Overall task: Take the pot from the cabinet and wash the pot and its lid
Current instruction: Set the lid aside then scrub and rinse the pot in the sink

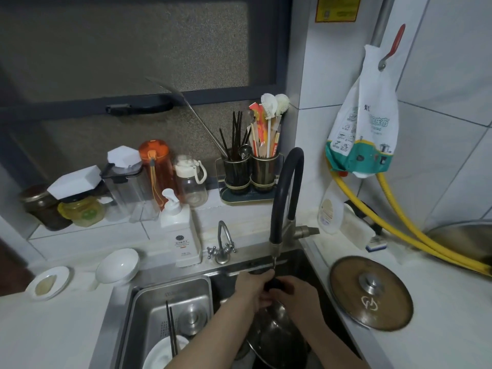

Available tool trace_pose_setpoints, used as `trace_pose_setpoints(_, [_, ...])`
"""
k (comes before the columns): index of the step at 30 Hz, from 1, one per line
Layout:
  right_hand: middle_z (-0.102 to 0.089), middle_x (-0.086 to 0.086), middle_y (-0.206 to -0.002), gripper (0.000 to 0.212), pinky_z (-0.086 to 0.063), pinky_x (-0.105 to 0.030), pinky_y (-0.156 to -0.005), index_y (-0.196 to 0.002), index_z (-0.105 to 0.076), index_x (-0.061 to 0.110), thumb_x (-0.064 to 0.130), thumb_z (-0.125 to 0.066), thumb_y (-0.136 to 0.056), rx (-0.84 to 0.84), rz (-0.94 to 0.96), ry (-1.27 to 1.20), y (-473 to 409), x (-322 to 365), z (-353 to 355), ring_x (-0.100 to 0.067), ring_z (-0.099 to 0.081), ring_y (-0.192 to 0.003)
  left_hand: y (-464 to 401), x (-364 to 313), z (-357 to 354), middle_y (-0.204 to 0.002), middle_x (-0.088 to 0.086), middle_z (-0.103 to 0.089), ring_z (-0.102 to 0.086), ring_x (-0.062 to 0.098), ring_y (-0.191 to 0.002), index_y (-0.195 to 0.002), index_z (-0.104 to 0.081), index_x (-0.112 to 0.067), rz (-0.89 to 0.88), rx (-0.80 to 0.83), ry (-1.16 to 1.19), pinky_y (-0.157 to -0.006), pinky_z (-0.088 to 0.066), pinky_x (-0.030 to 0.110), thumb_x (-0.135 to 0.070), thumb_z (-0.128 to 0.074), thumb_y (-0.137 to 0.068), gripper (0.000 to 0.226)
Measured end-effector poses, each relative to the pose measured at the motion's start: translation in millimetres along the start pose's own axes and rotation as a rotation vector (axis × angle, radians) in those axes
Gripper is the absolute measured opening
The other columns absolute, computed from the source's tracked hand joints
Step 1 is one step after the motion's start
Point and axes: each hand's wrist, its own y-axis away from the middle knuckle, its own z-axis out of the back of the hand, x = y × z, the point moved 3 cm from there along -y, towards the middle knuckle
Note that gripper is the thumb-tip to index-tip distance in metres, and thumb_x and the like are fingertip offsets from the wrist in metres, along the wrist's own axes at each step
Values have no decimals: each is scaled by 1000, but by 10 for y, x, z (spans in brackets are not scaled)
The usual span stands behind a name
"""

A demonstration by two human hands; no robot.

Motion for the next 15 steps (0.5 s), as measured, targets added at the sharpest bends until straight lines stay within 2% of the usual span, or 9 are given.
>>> trace_pose_setpoints(2, [-70,15,-84,17,-42,-5,-66,-92,-69,33,29,-71,-76,-9,16,-27,86,4,-27,6,-62,-80,6,6,-39,-74,15,-63,-61,28,-61,-82,-58,-2,-1,-38,5,-57,-55,38,-17,-77,-77,25])
trace_pose_setpoints(6, [-69,15,-95,25,-43,-4,-71,-102,-68,34,27,-71,-78,93,28,-81,101,-38,65,6,-61,-87,27,-8,-60,-68,12,-62,-62,23,-54,-74,-56,-3,-61,-106,19,-44,-51,29,-11,-79,-73,24])
trace_pose_setpoints(8, [-69,14,-101,24,-45,-9,-82,-104,-70,32,20,-67,-83,202,21,-129,75,-56,170,4,-61,-92,55,-26,-47,-65,13,-62,-62,22,-48,-77,-60,2,-82,-110,37,-38,-49,25,-6,-77,-74,19])
trace_pose_setpoints(9, [-69,13,-103,26,-47,-15,-89,-99,-72,35,14,-64,-85,238,44,-155,63,-63,212,0,-62,-95,54,-29,-35,-64,14,-62,-61,23,-49,-77,-61,2,-109,-112,36,-38,-48,23,-4,-75,-75,16])
trace_pose_setpoints(11, [-68,16,-106,38,-47,-24,-95,-89,-71,47,10,-62,-86,242,126,-107,17,-63,241,-3,-62,-102,71,-33,-3,-64,13,-62,-61,25,-55,-71,-61,-1,-167,-137,5,-43,-50,24,-4,-73,-75,13])
trace_pose_setpoints(12, [-66,17,-106,36,-46,-24,-96,-91,-67,48,14,-63,-85,238,168,-32,-15,-50,215,-3,-60,-103,92,-30,11,-63,12,-62,-61,24,-56,-69,-61,-3,-197,-145,-11,-48,-50,27,-6,-73,-73,13])
trace_pose_setpoints(14, [-64,14,-110,27,-46,-29,-97,-106,-62,39,32,-64,-80,233,258,124,-87,-17,131,-6,-57,-107,108,-16,40,-66,11,-65,-61,24,-60,-73,-66,-2,-268,-124,-34,-59,-51,33,-8,-74,-68,12])
trace_pose_setpoints(15, [-62,13,-113,37,-46,-33,-97,-112,-59,35,43,-61,-76,219,280,185,-133,-20,90,-9,-56,-110,118,-15,55,-68,10,-66,-62,22,-64,-75,-68,-4,-300,-111,-56,-63,-51,33,-8,-74,-68,10])
